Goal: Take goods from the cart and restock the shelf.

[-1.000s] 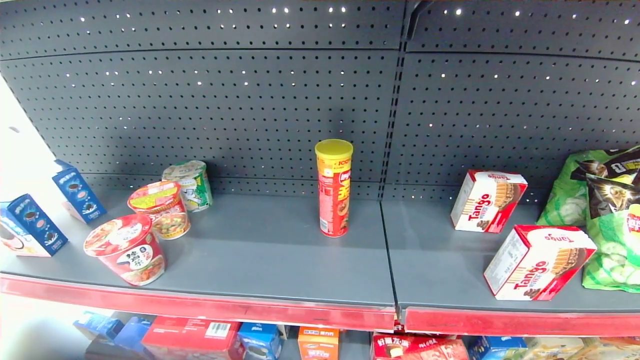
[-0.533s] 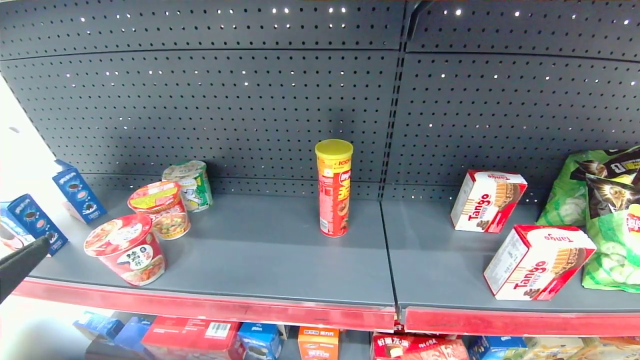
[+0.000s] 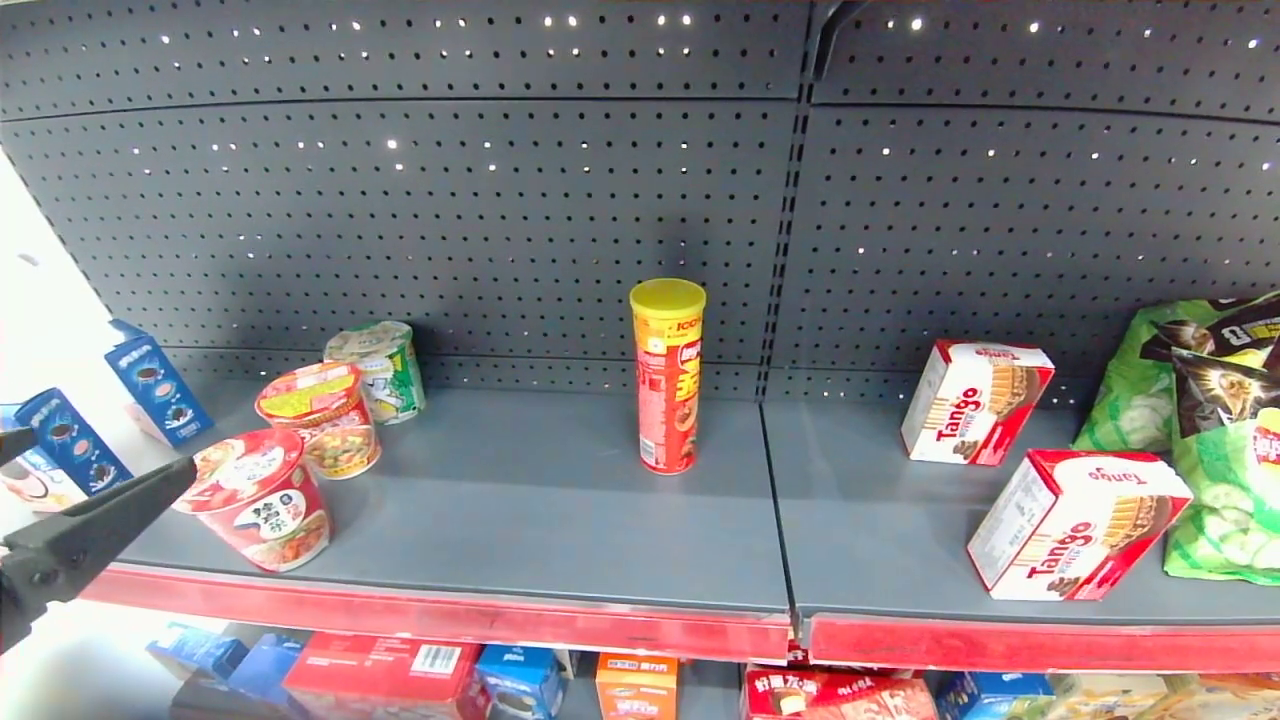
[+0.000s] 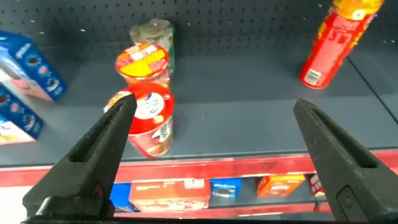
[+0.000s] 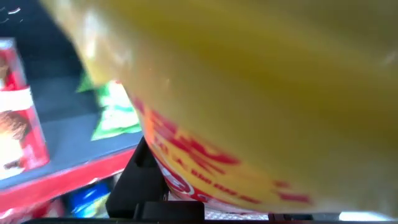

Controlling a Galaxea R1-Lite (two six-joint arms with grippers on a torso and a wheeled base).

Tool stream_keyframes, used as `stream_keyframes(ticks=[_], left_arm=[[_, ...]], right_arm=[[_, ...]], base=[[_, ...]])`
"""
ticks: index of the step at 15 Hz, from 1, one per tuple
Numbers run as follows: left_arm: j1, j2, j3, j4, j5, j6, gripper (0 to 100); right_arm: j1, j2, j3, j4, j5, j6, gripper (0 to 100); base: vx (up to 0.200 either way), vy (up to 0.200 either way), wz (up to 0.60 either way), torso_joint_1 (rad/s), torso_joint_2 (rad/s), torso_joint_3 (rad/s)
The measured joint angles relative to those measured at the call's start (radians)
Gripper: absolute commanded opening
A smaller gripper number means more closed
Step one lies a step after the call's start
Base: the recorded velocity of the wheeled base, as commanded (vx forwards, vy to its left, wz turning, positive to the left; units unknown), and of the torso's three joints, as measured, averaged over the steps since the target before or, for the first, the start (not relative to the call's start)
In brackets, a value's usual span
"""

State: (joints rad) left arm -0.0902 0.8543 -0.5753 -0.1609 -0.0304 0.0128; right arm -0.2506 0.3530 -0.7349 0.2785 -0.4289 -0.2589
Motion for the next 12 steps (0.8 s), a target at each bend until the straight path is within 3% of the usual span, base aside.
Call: stream_keyframes(ticks=[3, 7, 9, 12], left_arm=[[-0.053, 0.066, -0.005, -0.017, -0.093, -0.013, 100], [-0.22, 0.208, -0.01, -0.117, -0.207, -0.051, 100], [-0.254, 0.31, -0.024, -0.172, -0.242, -0.052, 100], [-0.267, 0.497, -0.104, -0.217, -0.24, -0.037, 100]], right_arm=[[-0.009, 0.0, 0.007, 0.004, -0.022, -0.003, 0], [-0.093, -0.004, 0.007, -0.003, -0.031, -0.006, 0], [-0.106, -0.006, 0.006, -0.005, -0.035, -0.006, 0], [-0.116, -0.008, 0.015, -0.004, -0.052, -0.007, 0]], base=[[0.0, 0.0, 0.0, 0.0, 0.0, 0.0], [0.0, 0.0, 0.0, 0.0, 0.0, 0.0], [0.0, 0.0, 0.0, 0.0, 0.0, 0.0], [0.0, 0.0, 0.0, 0.0, 0.0, 0.0]])
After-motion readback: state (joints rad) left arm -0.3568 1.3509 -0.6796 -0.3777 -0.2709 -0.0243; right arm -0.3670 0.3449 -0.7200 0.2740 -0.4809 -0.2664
